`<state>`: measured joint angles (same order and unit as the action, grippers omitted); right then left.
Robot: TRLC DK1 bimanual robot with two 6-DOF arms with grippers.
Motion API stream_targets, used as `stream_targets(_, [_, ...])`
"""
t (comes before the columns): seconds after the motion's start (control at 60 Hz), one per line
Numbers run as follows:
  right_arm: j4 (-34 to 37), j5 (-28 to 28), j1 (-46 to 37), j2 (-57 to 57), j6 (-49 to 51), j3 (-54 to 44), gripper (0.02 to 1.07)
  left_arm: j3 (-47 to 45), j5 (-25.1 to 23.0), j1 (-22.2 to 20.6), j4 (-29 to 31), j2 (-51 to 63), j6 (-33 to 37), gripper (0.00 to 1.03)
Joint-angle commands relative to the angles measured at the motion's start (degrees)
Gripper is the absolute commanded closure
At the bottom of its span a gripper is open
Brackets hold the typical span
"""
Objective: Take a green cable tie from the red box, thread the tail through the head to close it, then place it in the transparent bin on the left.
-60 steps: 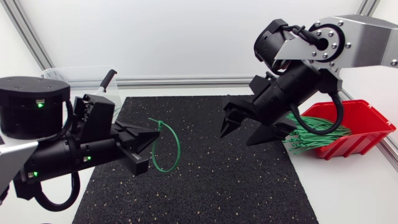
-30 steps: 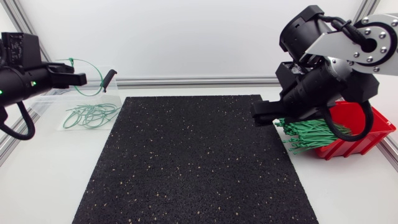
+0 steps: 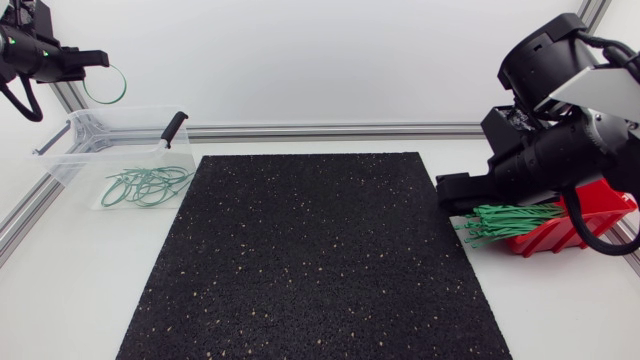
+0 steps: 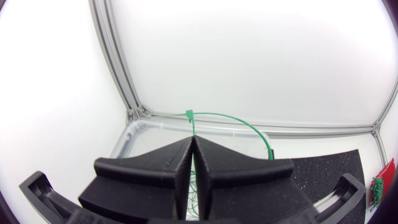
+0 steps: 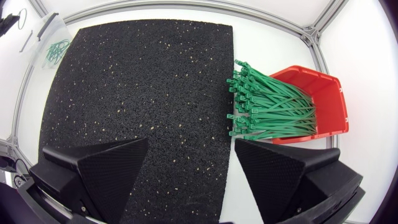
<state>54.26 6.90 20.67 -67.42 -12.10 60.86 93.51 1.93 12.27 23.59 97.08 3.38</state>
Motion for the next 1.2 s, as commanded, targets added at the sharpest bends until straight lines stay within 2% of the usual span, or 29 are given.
stream_targets(0.0, [1.11,0.31,-0.54,0.62,1.11,-2.33,0.06,6.33,-0.18,0.3,4.79,7.86,-1.36,0.99])
stream_targets(0.1, [1.37,0.31,-0.45,0.88,1.46,-3.2,0.06,14.15,0.0,0.03,13.93,16.83,-1.18,0.88])
stream_targets(0.167, [1.73,0.31,-0.36,0.97,1.46,-3.47,0.06,17.23,0.53,-0.41,18.94,21.14,-0.56,0.65])
stream_targets(0.25, [2.08,0.31,-0.19,1.41,1.55,-3.47,0.06,18.63,0.88,-0.5,20.97,22.98,-1.36,0.52])
stream_targets(0.317, [2.17,0.31,-0.1,1.68,1.55,-3.47,0.06,18.55,0.97,-0.67,22.46,22.72,-1.36,0.24])
stream_targets(0.333, [2.25,0.31,-0.1,1.68,1.55,-3.47,0.06,18.63,0.97,-0.76,22.81,22.72,-1.27,0.2])
stream_targets(0.35, [2.34,0.31,-0.1,1.68,1.55,-3.29,0.06,18.99,0.97,-0.93,23.78,22.63,-1.27,0.11])
stream_targets(0.383, [2.43,0.31,-0.19,1.59,1.64,-3.2,0.06,19.42,0.97,-0.93,24.31,22.63,-1.27,0.04])
stream_targets(0.5, [2.17,0.31,-0.45,1.32,1.81,-2.59,0.06,19.16,0.88,-1.37,25.71,20.61,-1.27,0.04])
stream_targets(0.633, [0.94,-0.57,-3.18,1.94,3.4,-2.41,0.06,12.57,0.79,-2.69,25.1,13.49,-1.36,0.04])
stream_targets(0.9, [-4.51,-3.03,-10.38,8.97,6.82,-5.49,0.06,-10.37,0.88,-4.36,9.45,-5.5,-0.83,0.04])
stream_targets(1.05, [-8.91,-2.94,-12.49,15.21,8.05,-10.41,0.06,-21.36,0.7,-4.8,4.09,-14.11,0.14,0.04])
stream_targets(1.133, [-11.98,-2.5,-13.55,19.08,8.85,-14.01,0.06,-31.11,0.7,-4.8,-6.37,-20.44,0.75,0.04])
stream_targets(1.183, [-13.04,-2.5,-14.69,20.66,9.46,-15.42,0.06,-34.28,0.7,-4.89,-8.3,-22.99,0.84,0.04])
